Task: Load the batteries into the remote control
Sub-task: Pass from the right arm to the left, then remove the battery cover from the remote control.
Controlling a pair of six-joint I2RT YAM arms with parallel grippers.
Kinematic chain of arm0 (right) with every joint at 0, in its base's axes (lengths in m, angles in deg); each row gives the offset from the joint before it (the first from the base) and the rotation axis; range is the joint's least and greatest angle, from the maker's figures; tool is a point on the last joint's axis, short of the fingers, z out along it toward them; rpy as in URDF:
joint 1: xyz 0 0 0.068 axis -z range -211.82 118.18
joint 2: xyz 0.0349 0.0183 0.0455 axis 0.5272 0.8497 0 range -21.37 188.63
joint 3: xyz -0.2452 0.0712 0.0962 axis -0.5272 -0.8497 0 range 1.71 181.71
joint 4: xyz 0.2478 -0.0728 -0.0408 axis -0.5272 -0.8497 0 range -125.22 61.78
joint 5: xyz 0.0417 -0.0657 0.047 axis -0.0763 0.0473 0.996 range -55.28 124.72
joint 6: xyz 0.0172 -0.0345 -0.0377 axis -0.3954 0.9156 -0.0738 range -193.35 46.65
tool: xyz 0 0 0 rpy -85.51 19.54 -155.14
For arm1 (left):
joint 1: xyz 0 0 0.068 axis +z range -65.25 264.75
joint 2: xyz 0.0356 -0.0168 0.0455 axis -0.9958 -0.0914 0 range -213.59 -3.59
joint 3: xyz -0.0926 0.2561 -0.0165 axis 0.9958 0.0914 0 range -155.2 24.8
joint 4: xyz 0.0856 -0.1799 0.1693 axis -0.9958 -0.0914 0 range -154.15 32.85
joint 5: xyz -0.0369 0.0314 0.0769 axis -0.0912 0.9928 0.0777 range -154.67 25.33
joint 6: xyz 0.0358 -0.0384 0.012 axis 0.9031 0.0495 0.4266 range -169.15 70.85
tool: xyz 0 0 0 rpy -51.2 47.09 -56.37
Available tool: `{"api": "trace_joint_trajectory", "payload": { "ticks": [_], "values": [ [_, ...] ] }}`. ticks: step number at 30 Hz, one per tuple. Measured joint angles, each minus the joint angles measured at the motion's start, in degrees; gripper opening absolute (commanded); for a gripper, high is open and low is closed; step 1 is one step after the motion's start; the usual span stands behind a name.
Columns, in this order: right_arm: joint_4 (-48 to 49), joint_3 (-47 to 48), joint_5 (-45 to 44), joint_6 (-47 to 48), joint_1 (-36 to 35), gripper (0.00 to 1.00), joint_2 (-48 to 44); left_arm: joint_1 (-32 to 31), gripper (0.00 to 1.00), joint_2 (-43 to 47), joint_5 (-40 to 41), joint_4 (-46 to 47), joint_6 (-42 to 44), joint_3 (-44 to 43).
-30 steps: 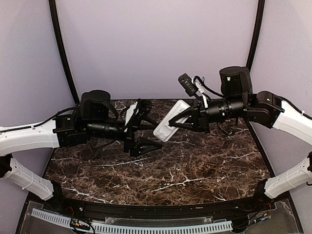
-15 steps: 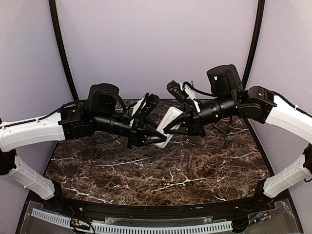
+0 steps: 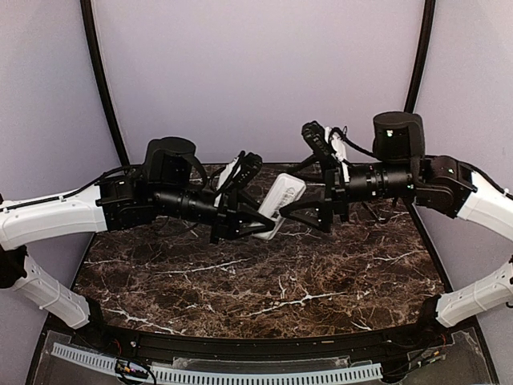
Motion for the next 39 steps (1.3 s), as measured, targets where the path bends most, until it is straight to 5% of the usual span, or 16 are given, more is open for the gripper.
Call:
{"api": "trace_joint_trajectory", "payload": {
  "ticks": [8, 14, 28, 39],
  "values": [
    [21.51, -18.84, -5.16, 10.16, -1.25, 0.92, -16.68, 0.00, 0.00, 0.52, 6.99, 5.62, -7.72, 2.29],
    [32.00, -20.48, -7.37, 21.49, -4.26, 0.81, -14.91, 0.00, 0.00, 0.52, 11.02, 7.26, -11.37, 2.36],
    [34.25, -18.51, -11.50, 35.50, -4.96, 0.60, -8.20, 0.00, 0.00, 0.52, 12.55, 7.67, -14.93, 2.36],
    [32.98, -18.38, -16.09, 37.31, -4.96, 0.56, -6.27, 0.00, 0.00, 0.52, 12.09, 7.69, -15.02, 2.36]
  ]
}}
